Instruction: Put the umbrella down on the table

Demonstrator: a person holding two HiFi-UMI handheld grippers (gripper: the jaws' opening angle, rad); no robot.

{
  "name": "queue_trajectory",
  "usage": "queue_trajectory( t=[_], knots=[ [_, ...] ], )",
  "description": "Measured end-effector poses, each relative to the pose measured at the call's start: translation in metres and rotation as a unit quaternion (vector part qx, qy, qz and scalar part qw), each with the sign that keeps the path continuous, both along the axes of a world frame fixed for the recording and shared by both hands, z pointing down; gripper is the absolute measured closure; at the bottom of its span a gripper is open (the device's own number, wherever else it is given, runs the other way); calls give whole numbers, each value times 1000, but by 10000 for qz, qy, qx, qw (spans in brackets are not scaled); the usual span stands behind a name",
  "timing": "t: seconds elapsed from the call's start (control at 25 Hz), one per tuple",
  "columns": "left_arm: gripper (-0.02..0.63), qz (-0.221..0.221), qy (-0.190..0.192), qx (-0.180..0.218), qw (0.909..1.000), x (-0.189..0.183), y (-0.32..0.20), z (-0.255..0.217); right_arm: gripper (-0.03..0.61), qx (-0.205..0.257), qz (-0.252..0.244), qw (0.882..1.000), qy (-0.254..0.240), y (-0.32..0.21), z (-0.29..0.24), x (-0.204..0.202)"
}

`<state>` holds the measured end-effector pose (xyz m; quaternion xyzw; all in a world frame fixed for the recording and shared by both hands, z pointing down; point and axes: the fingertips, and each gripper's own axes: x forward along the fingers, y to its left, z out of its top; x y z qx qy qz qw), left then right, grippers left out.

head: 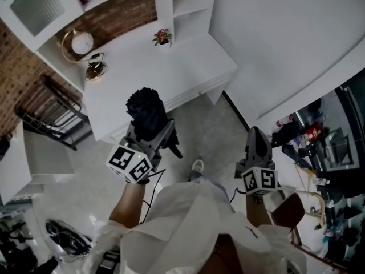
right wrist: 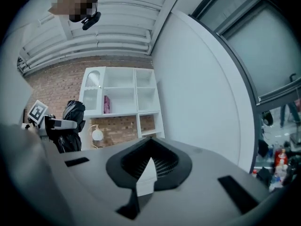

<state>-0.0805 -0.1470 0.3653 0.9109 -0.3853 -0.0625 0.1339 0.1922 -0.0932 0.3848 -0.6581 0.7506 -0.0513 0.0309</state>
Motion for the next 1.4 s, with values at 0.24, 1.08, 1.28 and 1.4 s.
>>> queue_trajectory(
  t=[0.24,1.08,1.28,1.4],
  knots=[
    [342,-46,-40,-16,10000,36,-44,1,560,23,-119,9999,-5,-46,-1,32],
    [342,-20,-119,-295,9995,108,-148,19,560,-156,-157,9994,-249,-140,22,94],
    [342,112,-54,-323,9994,119,-190,24,560,-129,-122,9997,-167,-179,19,96],
    [342,202,-11,-344,9992,124,-227,29,560,-136,-91,9998,-110,-215,19,95]
  ],
)
